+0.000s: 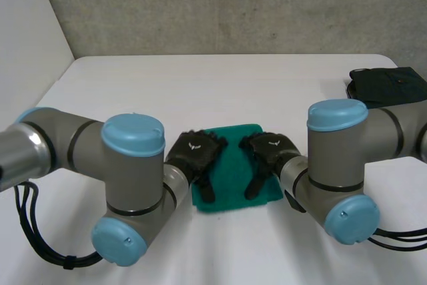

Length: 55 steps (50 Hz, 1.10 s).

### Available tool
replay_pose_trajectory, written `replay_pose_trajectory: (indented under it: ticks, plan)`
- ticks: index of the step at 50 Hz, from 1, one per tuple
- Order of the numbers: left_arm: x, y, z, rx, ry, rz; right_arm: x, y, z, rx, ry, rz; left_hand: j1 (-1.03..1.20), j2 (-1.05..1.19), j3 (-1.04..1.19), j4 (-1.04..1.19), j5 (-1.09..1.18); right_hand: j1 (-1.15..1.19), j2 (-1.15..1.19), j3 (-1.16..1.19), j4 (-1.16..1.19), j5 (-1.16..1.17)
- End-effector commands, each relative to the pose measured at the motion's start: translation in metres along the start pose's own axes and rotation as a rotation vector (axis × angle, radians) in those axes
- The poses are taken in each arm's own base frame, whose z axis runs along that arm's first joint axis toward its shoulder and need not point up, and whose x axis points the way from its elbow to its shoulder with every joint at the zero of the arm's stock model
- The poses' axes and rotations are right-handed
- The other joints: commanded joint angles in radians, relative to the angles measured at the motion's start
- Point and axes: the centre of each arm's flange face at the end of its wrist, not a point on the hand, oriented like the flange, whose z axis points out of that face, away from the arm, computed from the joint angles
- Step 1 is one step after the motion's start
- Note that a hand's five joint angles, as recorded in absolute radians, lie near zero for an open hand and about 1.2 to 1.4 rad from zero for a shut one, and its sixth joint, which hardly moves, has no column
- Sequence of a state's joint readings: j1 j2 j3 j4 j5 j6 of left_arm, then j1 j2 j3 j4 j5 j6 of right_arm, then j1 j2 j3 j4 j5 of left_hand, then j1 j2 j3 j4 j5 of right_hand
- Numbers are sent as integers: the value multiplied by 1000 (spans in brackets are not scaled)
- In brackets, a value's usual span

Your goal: Fold the laundry.

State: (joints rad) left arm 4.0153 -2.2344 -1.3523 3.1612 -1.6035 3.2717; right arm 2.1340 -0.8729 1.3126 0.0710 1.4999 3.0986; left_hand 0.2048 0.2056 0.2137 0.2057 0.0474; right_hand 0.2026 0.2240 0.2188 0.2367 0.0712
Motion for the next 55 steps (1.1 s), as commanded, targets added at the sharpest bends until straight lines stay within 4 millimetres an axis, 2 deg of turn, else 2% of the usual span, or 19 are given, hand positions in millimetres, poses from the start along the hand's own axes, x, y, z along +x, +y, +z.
replay_pose_trajectory:
  ticks: [1, 6, 7, 11, 12, 19, 23, 26, 28, 34, 40, 47, 55]
  plan:
    - [-12, 10, 4, -82, -57, 60, 0, 3, 1, -33, 4, -109, 9, 8, 0, 8, -8, 132, 110, 116, 98, 89]
    - [-9, 4, 3, -61, -44, 102, 1, -7, -5, -2, 11, -145, 3, 2, -6, 2, -14, 144, 122, 128, 110, 101]
    - [-9, 2, 4, -53, -44, 102, 0, -15, -10, 26, 15, -149, 3, 2, -6, 2, -14, 144, 122, 128, 110, 101]
    - [-11, -26, -6, 30, -42, 99, 1, -32, -24, 106, 27, -152, -6, -7, -15, -7, -23, 111, 90, 95, 77, 68]
    - [-13, -41, -12, 73, -42, 97, 1, -36, -27, 126, 29, -154, -9, -10, -18, -10, -26, 100, 78, 84, 66, 57]
    - [-22, -96, -40, 242, -12, 93, 0, -57, -59, 289, 74, -166, -9, -10, -18, -10, -26, -9, -30, -25, -43, -52]
    - [-26, -122, -61, 327, 34, 100, -4, -49, -74, 302, 82, -189, -6, -7, -15, -7, -23, -28, -49, -44, -62, -71]
    - [-23, -132, -77, 348, 95, 109, -5, -31, -76, 275, 83, -216, -6, -7, -15, -7, -23, -28, -49, -44, -62, -71]
    - [-24, -135, -83, 343, 120, 108, -5, -18, -75, 268, 84, -230, -6, -7, -15, -7, -23, -28, -49, -44, -62, -71]
    - [-26, -138, -94, 287, 182, 64, -7, 3, -67, 288, 86, -244, 0, -1, -9, -1, -17, -28, -49, -44, -62, -71]
    - [-23, -136, -96, 251, 222, 34, -28, 30, -54, 241, 19, -276, 0, -1, -9, -1, -17, -18, -39, -34, -52, -61]
    - [-23, -135, -96, 250, 227, 33, -32, 43, -39, 244, 12, -300, 0, -1, -9, -1, -17, 6, -16, -11, -29, -38]
    - [-23, -133, -95, 243, 227, 29, -35, 44, -27, 291, 20, -371, -6, -7, -15, -7, -23, 117, 96, 101, 83, 74]
